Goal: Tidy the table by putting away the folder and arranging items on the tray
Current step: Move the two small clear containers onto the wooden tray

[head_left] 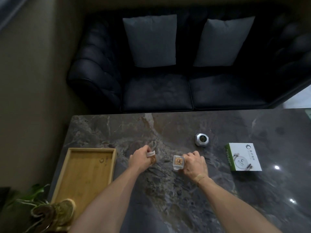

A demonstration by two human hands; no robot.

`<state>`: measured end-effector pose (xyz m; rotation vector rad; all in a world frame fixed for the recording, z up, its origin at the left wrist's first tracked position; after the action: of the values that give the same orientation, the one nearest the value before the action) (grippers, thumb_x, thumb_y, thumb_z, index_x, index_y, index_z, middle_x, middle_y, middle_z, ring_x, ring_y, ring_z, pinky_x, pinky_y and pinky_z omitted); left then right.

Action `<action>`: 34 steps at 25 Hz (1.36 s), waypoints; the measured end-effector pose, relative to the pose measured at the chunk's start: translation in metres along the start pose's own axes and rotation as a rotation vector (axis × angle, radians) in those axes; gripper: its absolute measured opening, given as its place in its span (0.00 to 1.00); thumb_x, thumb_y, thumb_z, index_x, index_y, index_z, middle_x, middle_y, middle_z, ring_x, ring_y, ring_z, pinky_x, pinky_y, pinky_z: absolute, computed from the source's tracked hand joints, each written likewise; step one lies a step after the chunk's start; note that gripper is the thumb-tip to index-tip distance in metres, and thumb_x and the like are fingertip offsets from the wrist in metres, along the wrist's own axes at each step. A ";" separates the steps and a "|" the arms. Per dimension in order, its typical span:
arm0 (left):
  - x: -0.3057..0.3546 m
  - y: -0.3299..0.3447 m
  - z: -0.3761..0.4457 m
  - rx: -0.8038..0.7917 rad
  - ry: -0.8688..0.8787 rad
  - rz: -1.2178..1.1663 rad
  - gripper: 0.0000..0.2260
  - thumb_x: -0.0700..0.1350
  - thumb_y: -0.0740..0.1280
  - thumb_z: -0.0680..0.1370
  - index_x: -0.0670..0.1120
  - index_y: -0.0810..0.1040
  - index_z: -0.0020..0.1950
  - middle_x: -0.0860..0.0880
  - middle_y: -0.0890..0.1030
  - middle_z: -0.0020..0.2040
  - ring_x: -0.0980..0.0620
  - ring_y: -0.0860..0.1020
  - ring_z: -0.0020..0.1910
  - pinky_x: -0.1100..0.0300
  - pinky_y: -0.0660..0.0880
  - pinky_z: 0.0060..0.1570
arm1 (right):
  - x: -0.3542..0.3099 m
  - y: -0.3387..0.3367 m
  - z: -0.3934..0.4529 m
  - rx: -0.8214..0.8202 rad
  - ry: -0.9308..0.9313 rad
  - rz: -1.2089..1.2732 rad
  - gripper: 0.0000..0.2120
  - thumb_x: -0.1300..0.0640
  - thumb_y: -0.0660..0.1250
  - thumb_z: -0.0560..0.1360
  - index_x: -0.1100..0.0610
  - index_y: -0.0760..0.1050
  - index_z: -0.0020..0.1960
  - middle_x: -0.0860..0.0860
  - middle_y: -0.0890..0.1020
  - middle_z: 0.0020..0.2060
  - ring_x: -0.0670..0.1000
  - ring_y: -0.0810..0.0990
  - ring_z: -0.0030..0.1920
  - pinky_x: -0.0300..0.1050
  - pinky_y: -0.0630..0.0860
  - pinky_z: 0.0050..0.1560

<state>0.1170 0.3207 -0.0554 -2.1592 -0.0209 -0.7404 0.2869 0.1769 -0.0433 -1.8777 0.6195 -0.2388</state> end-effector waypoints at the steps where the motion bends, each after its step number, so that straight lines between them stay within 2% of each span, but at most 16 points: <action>1: -0.002 0.003 -0.008 -0.010 -0.009 -0.018 0.05 0.46 0.67 0.72 0.53 0.72 0.44 0.50 0.79 0.43 0.43 0.78 0.48 0.50 0.72 0.48 | 0.002 -0.001 -0.010 -0.002 0.007 0.009 0.16 0.41 0.65 0.71 0.51 0.76 0.51 0.49 0.80 0.52 0.54 0.71 0.55 0.49 0.66 0.49; 3: -0.006 0.005 -0.026 -0.008 -0.034 -0.050 0.05 0.45 0.68 0.71 0.52 0.73 0.42 0.50 0.80 0.42 0.44 0.79 0.47 0.50 0.73 0.47 | 0.004 -0.005 -0.029 0.010 0.018 0.033 0.16 0.40 0.65 0.70 0.50 0.76 0.49 0.48 0.80 0.51 0.53 0.71 0.55 0.49 0.67 0.49; 7: -0.009 0.008 -0.061 0.017 -0.077 -0.196 0.07 0.43 0.70 0.69 0.51 0.73 0.36 0.51 0.78 0.34 0.46 0.79 0.39 0.52 0.74 0.38 | 0.008 -0.013 -0.063 0.040 -0.012 0.057 0.18 0.39 0.67 0.69 0.51 0.76 0.52 0.49 0.80 0.52 0.53 0.71 0.55 0.48 0.67 0.48; 10: -0.006 0.005 -0.089 0.023 -0.064 -0.260 0.08 0.42 0.71 0.70 0.51 0.73 0.35 0.52 0.77 0.33 0.52 0.75 0.33 0.58 0.69 0.32 | 0.012 -0.023 -0.087 0.060 -0.061 0.053 0.23 0.37 0.70 0.67 0.49 0.76 0.57 0.48 0.79 0.54 0.52 0.71 0.56 0.48 0.70 0.51; 13: -0.005 -0.001 -0.116 0.062 -0.020 -0.302 0.10 0.41 0.72 0.71 0.52 0.74 0.35 0.53 0.76 0.32 0.58 0.72 0.30 0.62 0.67 0.30 | 0.016 -0.031 -0.111 0.123 -0.110 0.056 0.24 0.36 0.70 0.67 0.49 0.76 0.56 0.47 0.79 0.53 0.52 0.71 0.55 0.47 0.70 0.49; 16: -0.003 -0.005 -0.142 0.075 0.049 -0.304 0.11 0.38 0.72 0.71 0.51 0.73 0.36 0.52 0.76 0.34 0.57 0.71 0.33 0.61 0.67 0.34 | 0.019 -0.035 -0.133 0.181 -0.159 0.099 0.22 0.38 0.71 0.66 0.50 0.76 0.53 0.47 0.80 0.51 0.51 0.70 0.53 0.46 0.68 0.47; 21: -0.009 -0.003 -0.180 0.079 0.120 -0.322 0.09 0.39 0.70 0.73 0.51 0.74 0.39 0.51 0.76 0.37 0.55 0.72 0.35 0.62 0.68 0.34 | 0.011 -0.037 -0.164 0.220 -0.230 0.137 0.23 0.40 0.74 0.65 0.52 0.78 0.54 0.49 0.81 0.52 0.53 0.72 0.54 0.49 0.72 0.50; 26: -0.023 -0.010 -0.208 0.146 0.106 -0.352 0.07 0.40 0.71 0.73 0.50 0.75 0.41 0.47 0.79 0.41 0.52 0.74 0.38 0.56 0.70 0.39 | -0.016 -0.042 -0.182 0.246 -0.308 0.097 0.23 0.39 0.73 0.65 0.51 0.78 0.54 0.48 0.81 0.52 0.52 0.72 0.55 0.48 0.72 0.50; 31: -0.043 -0.030 -0.224 0.195 0.094 -0.375 0.06 0.45 0.74 0.71 0.48 0.78 0.42 0.54 0.79 0.37 0.58 0.74 0.36 0.62 0.70 0.36 | -0.056 -0.048 -0.185 0.267 -0.366 0.084 0.23 0.38 0.71 0.67 0.52 0.78 0.55 0.48 0.81 0.53 0.52 0.72 0.56 0.48 0.72 0.51; 34: -0.061 -0.048 -0.227 0.197 0.073 -0.358 0.05 0.45 0.74 0.71 0.52 0.79 0.41 0.54 0.80 0.39 0.57 0.76 0.39 0.60 0.72 0.40 | -0.085 -0.050 -0.180 0.267 -0.391 0.078 0.24 0.38 0.71 0.67 0.52 0.77 0.55 0.48 0.81 0.54 0.53 0.72 0.57 0.47 0.70 0.50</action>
<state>-0.0600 0.2025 0.0563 -1.9596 -0.4337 -0.9760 0.1502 0.0896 0.0830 -1.5802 0.3704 0.0945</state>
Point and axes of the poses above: each hand's wrist, its own z-axis towards the middle knuckle, its own y-axis out of the palm, x = y × z, the point moved 8 cm from there along z, towards the middle knuckle
